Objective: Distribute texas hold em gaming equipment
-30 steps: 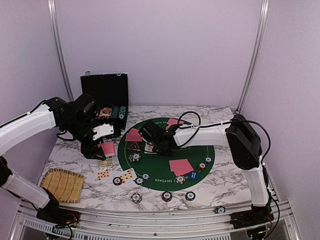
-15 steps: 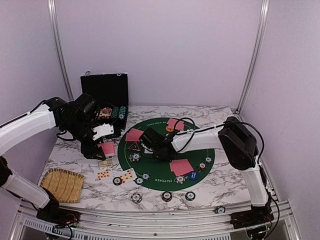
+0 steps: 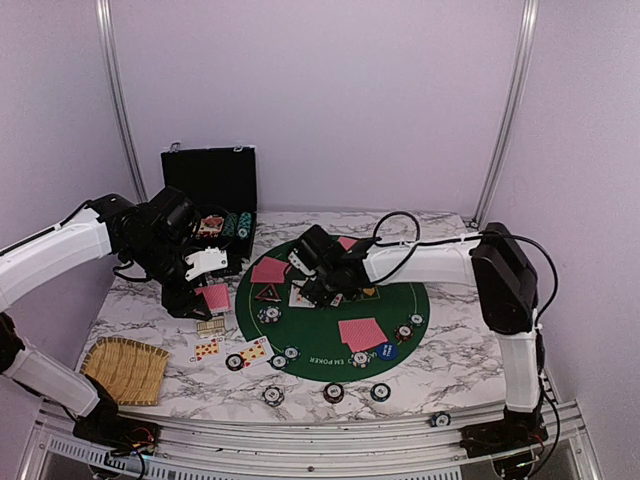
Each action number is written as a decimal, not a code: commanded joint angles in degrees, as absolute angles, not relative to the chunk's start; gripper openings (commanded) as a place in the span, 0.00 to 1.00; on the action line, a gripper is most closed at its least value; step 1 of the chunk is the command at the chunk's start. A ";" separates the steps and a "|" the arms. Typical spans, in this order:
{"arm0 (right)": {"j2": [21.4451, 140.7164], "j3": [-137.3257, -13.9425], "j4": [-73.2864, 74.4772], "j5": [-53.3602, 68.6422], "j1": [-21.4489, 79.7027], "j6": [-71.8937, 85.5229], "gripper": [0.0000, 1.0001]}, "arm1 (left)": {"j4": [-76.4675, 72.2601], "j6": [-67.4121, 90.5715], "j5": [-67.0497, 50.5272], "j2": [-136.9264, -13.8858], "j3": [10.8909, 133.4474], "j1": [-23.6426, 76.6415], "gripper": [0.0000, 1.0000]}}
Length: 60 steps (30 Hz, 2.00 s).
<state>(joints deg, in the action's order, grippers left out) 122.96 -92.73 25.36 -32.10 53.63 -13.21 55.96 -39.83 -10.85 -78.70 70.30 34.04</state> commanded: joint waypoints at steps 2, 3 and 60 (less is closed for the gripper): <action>113.69 -97.02 27.65 -17.22 49.38 3.67 0.92 | 56.80 -39.46 -11.53 -77.04 70.36 33.73 0.00; 112.96 -97.45 27.90 -14.01 48.99 7.07 0.93 | 56.86 -39.46 -11.58 -76.94 70.39 33.73 0.00; 133.34 -100.39 -19.49 48.23 57.36 68.51 0.99 | 56.60 -38.75 -13.01 -79.10 72.91 33.75 0.00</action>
<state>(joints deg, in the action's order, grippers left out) 132.33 -97.73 -17.12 47.09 56.99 67.29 55.94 -38.94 -12.08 -78.78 70.57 34.04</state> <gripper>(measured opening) 0.989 0.654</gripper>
